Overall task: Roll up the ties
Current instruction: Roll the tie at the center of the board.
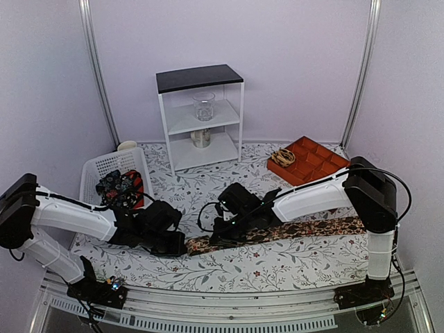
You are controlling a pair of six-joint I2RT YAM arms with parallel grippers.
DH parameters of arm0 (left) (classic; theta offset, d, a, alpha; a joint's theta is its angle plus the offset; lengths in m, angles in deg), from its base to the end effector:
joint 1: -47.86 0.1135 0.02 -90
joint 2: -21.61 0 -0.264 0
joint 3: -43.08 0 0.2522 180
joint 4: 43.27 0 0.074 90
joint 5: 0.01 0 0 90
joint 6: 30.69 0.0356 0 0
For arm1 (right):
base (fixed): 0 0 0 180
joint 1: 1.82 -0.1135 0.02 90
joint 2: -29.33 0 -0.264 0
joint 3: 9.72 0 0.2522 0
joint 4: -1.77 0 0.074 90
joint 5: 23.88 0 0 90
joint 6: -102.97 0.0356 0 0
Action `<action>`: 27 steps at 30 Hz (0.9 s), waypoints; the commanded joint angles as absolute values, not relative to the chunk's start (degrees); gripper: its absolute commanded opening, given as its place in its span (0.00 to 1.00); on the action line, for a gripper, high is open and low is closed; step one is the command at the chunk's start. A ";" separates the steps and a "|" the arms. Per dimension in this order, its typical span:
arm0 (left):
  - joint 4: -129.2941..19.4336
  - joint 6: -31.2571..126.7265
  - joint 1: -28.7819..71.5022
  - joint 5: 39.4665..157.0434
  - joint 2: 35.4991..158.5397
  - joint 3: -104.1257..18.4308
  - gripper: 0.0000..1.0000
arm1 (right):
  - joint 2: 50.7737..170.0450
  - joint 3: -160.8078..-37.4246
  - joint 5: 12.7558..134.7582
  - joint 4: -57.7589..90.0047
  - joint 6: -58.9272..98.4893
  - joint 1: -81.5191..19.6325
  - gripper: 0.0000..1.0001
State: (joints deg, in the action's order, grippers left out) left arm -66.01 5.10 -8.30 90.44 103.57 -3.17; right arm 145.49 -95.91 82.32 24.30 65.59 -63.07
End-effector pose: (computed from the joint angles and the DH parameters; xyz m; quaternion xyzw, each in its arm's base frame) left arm 0.1363 -0.2038 0.1343 0.0174 0.9622 -0.2254 0.1521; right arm 0.1937 0.3736 0.1386 -0.1157 0.9314 0.3395 0.0618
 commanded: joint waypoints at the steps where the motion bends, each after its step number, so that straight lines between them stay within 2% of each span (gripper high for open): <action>1: -65.61 3.99 -9.27 88.88 100.84 -4.50 0.02 | 144.60 -95.64 81.94 22.68 65.25 -63.50 0.08; 13: -56.59 3.75 -9.08 91.58 103.40 -4.96 0.00 | 145.47 -96.24 79.53 21.24 66.05 -62.65 0.19; 27: -56.20 4.24 -9.14 92.81 108.13 -2.99 0.00 | 148.60 -97.75 82.85 21.81 66.23 -62.44 0.20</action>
